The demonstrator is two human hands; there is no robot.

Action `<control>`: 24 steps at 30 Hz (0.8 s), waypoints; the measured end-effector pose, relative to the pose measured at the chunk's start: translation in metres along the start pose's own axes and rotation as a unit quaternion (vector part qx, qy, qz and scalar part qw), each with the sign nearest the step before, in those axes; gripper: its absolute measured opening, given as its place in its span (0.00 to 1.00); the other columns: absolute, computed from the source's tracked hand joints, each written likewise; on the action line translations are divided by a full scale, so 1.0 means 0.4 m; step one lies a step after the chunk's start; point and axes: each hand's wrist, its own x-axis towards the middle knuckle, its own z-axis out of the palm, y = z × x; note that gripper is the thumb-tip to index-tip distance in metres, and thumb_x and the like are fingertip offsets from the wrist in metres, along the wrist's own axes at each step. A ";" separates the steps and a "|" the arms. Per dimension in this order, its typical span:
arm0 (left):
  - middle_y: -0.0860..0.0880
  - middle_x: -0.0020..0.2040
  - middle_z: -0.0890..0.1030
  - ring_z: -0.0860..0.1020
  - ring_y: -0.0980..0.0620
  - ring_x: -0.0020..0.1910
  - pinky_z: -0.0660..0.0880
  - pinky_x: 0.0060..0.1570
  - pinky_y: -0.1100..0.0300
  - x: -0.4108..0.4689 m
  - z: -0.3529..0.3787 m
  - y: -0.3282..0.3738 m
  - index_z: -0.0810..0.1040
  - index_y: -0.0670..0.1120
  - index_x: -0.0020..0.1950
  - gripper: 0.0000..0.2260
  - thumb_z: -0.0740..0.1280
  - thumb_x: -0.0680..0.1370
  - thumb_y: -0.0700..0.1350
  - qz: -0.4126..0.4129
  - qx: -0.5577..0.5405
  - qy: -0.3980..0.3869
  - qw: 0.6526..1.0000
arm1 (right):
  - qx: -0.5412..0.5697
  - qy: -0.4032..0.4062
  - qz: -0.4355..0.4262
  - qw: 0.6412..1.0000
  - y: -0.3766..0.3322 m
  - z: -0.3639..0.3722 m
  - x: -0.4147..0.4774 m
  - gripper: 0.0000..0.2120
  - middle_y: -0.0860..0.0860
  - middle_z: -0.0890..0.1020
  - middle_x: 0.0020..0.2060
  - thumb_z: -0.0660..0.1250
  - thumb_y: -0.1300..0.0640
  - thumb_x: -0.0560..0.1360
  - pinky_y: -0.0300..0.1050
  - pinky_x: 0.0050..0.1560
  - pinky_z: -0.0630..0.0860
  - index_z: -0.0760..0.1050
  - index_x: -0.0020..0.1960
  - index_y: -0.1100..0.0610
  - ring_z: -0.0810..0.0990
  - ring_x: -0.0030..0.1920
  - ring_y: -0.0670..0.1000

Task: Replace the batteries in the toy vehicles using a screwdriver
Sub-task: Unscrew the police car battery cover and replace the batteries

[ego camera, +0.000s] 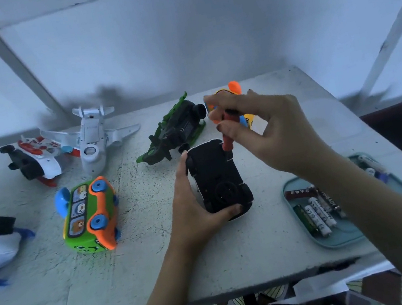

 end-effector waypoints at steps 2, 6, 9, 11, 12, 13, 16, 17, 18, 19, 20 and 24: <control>0.49 0.71 0.68 0.66 0.52 0.72 0.66 0.70 0.55 0.000 -0.001 -0.002 0.56 0.44 0.77 0.53 0.83 0.59 0.45 0.004 -0.001 -0.003 1.000 | -0.020 -0.032 0.001 0.999 0.001 -0.010 0.001 0.13 0.47 0.84 0.39 0.65 0.63 0.76 0.28 0.55 0.68 0.79 0.58 0.54 0.83 0.39 0.45; 0.49 0.71 0.68 0.66 0.54 0.72 0.66 0.67 0.66 0.000 -0.003 -0.001 0.55 0.45 0.78 0.54 0.83 0.60 0.45 0.008 0.003 -0.007 1.000 | -0.022 -0.074 0.013 0.997 -0.006 -0.017 0.012 0.12 0.44 0.82 0.45 0.64 0.56 0.76 0.44 0.66 0.67 0.80 0.57 0.49 0.78 0.57 0.44; 0.48 0.71 0.68 0.67 0.58 0.70 0.65 0.62 0.74 -0.001 0.000 0.004 0.55 0.43 0.77 0.54 0.84 0.60 0.41 0.013 0.000 -0.009 1.000 | -0.042 -0.031 0.001 0.999 -0.012 -0.008 0.017 0.12 0.52 0.78 0.49 0.69 0.51 0.73 0.32 0.57 0.69 0.82 0.56 0.51 0.77 0.54 0.46; 0.48 0.71 0.68 0.67 0.59 0.71 0.65 0.63 0.73 -0.002 0.000 0.001 0.55 0.43 0.77 0.53 0.84 0.60 0.40 0.013 0.000 -0.009 1.000 | -0.045 0.003 -0.012 0.999 -0.013 0.000 0.017 0.13 0.53 0.80 0.42 0.70 0.53 0.73 0.41 0.56 0.73 0.82 0.56 0.53 0.78 0.46 0.48; 0.48 0.71 0.68 0.66 0.58 0.71 0.64 0.63 0.73 -0.002 0.000 0.000 0.55 0.43 0.77 0.53 0.84 0.60 0.40 0.014 0.000 -0.008 1.000 | -0.050 0.015 -0.017 0.999 -0.011 0.002 0.015 0.14 0.52 0.80 0.40 0.70 0.55 0.73 0.46 0.58 0.73 0.81 0.58 0.54 0.78 0.44 0.46; 0.49 0.72 0.67 0.66 0.58 0.71 0.64 0.64 0.72 -0.002 0.000 -0.001 0.55 0.44 0.77 0.53 0.83 0.60 0.42 0.013 0.001 -0.008 1.000 | -0.054 0.019 -0.021 0.998 -0.009 0.004 0.014 0.15 0.50 0.81 0.39 0.70 0.56 0.73 0.47 0.61 0.71 0.80 0.59 0.55 0.78 0.43 0.43; 0.49 0.72 0.67 0.65 0.56 0.72 0.64 0.67 0.67 -0.001 0.000 -0.002 0.55 0.44 0.78 0.54 0.84 0.60 0.43 0.014 0.006 -0.006 1.000 | -0.037 -0.008 -0.007 0.999 -0.006 -0.002 0.012 0.15 0.46 0.83 0.37 0.66 0.59 0.75 0.32 0.68 0.57 0.78 0.62 0.55 0.81 0.45 0.44; 0.49 0.72 0.67 0.66 0.56 0.72 0.65 0.67 0.68 -0.001 0.000 -0.003 0.55 0.43 0.77 0.53 0.84 0.60 0.42 0.014 0.005 -0.006 1.000 | -0.036 -0.019 -0.002 0.999 -0.005 -0.007 0.012 0.14 0.46 0.84 0.35 0.65 0.60 0.76 0.29 0.68 0.53 0.78 0.61 0.55 0.82 0.46 0.47; 0.48 0.71 0.68 0.66 0.57 0.71 0.65 0.65 0.69 -0.001 0.000 -0.003 0.55 0.43 0.77 0.53 0.84 0.60 0.40 0.014 0.004 -0.005 1.000 | -0.035 -0.032 0.001 0.999 -0.003 -0.012 0.011 0.13 0.47 0.84 0.34 0.63 0.61 0.77 0.30 0.69 0.53 0.78 0.60 0.54 0.82 0.47 0.48; 0.48 0.71 0.68 0.67 0.57 0.71 0.65 0.64 0.71 0.000 0.000 -0.002 0.56 0.43 0.77 0.53 0.84 0.60 0.40 0.015 0.003 -0.005 1.000 | -0.032 -0.048 0.003 0.998 -0.002 -0.017 0.012 0.14 0.47 0.83 0.34 0.61 0.62 0.77 0.37 0.72 0.56 0.78 0.60 0.54 0.81 0.47 0.49; 0.47 0.71 0.68 0.67 0.56 0.71 0.65 0.64 0.71 0.001 0.001 -0.002 0.56 0.43 0.77 0.53 0.84 0.60 0.40 0.017 0.003 -0.005 1.000 | -0.028 -0.067 0.007 0.997 -0.003 -0.020 0.012 0.14 0.47 0.83 0.34 0.59 0.62 0.78 0.48 0.73 0.60 0.78 0.59 0.53 0.81 0.49 0.50; 0.48 0.71 0.68 0.66 0.54 0.71 0.65 0.67 0.67 0.002 0.001 -0.007 0.56 0.43 0.77 0.53 0.83 0.59 0.44 0.017 0.006 -0.001 1.000 | -0.011 -0.077 0.013 0.997 -0.013 -0.018 0.013 0.11 0.38 0.82 0.42 0.63 0.55 0.77 0.55 0.72 0.60 0.80 0.55 0.48 0.74 0.65 0.43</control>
